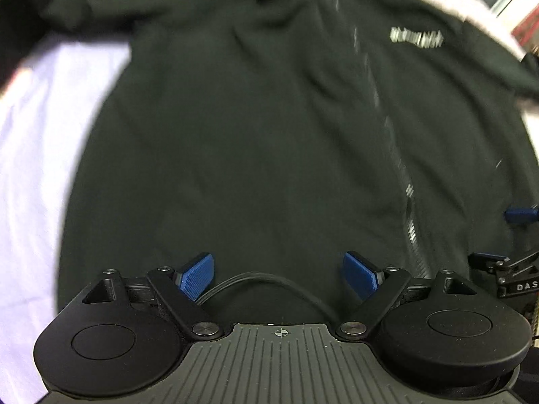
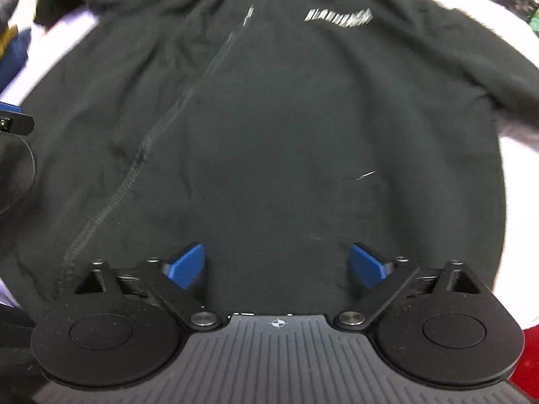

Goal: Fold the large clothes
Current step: 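Lay the jacket flat on the bed and open both tools, then grasp the jacket sleeve cuff with the right tool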

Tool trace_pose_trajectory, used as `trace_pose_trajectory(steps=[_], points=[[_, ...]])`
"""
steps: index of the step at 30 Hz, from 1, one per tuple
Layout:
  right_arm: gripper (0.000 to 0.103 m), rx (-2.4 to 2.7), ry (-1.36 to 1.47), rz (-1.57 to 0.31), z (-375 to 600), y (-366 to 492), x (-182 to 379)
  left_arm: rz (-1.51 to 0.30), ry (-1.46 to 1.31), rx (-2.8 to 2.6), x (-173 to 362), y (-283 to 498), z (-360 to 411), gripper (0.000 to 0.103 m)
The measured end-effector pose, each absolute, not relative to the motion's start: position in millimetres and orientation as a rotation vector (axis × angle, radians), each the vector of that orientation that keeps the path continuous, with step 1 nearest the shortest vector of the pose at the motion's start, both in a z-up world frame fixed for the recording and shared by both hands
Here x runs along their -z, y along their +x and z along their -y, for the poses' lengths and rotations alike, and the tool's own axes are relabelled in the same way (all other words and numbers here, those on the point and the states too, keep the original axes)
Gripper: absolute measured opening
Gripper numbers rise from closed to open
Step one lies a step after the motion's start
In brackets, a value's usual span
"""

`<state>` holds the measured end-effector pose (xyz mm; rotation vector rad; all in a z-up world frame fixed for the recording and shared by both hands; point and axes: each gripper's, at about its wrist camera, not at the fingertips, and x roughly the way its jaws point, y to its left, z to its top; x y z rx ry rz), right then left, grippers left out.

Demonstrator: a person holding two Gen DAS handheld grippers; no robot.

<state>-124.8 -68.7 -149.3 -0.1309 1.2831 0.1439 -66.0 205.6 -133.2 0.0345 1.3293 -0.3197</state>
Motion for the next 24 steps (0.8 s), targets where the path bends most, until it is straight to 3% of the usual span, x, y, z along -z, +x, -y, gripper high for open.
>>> trace_pose_trajectory(steps=[2, 17, 24], points=[[0.103, -0.141, -0.160, -1.327, 63, -123, 162, -1.350, 0.069, 0.291, 143, -70, -198, 0.103], [0.103, -0.104, -0.190, -1.462, 49, -94, 177, -1.479, 0.179, 0.212, 164, -39, -161, 0.103], [0.102, -0.132, -0.163, -1.393, 61, -99, 171, -1.406, 0.125, 0.288, 133, -32, -161, 0.103]])
